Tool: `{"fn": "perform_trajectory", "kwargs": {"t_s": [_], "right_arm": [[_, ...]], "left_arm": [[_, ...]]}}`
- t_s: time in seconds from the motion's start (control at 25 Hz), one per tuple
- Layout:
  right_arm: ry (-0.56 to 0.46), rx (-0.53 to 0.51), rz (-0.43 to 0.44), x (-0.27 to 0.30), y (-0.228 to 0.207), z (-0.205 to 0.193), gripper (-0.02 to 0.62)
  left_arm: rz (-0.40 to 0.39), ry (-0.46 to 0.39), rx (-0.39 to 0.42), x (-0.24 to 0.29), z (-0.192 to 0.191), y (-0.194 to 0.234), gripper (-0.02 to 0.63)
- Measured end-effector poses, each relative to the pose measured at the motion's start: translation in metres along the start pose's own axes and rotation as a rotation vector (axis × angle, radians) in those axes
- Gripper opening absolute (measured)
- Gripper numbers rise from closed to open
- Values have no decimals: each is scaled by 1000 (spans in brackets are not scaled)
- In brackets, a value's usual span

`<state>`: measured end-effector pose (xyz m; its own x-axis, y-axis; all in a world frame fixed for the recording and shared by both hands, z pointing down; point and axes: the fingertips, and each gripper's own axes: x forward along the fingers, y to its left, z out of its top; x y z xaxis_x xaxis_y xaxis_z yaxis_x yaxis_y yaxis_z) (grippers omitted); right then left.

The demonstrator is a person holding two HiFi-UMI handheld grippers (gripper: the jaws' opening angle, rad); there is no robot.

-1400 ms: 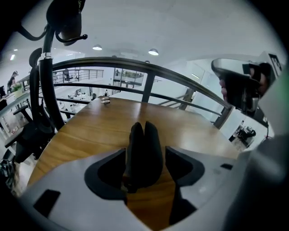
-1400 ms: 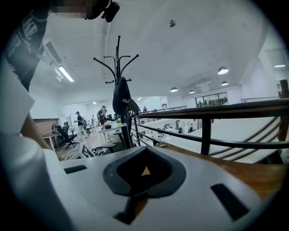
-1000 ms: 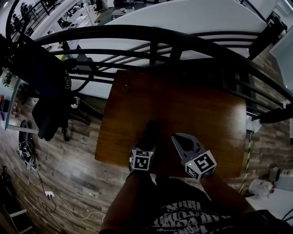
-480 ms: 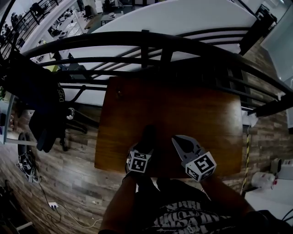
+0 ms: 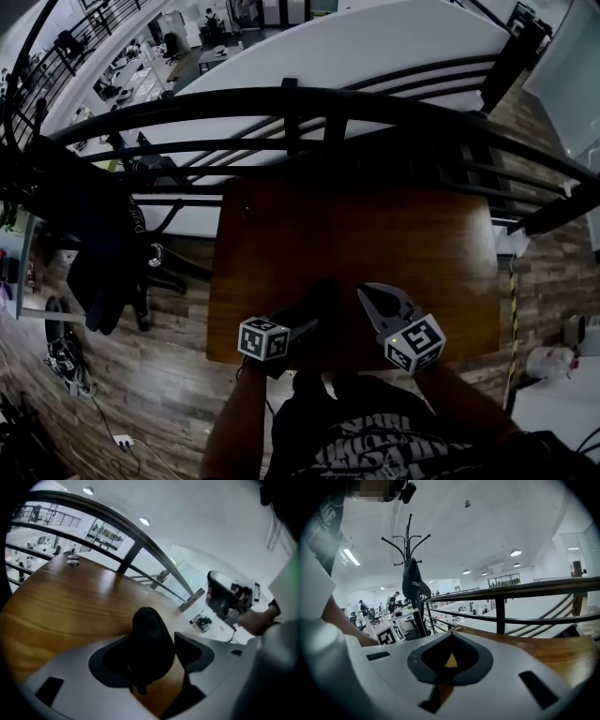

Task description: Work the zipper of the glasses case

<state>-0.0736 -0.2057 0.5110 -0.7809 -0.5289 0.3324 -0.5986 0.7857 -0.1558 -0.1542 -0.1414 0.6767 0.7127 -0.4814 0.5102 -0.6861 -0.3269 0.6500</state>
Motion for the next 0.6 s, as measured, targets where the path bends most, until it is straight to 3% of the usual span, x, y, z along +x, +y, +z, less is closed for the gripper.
{"fn": "perform_trajectory", "kwargs": {"t_s": [0.08,0.2,0.44,0.6], "right_arm": [[-5,15,-17,-3,-4,-1,-9],[-2,45,-50,-5,-12,-3,-9],[-7,71,-91,-6,-13,-2,-9],[-3,73,-116,-10,-14,-2,-9]], "left_arm": [[-89,-8,18,-14,14,-21,296],[-132,11,47,-23,20,-29,290],[-240,-69,-139,-31,27,-13,285],[-327,-121,-151,-46,51,-26,285]]}}
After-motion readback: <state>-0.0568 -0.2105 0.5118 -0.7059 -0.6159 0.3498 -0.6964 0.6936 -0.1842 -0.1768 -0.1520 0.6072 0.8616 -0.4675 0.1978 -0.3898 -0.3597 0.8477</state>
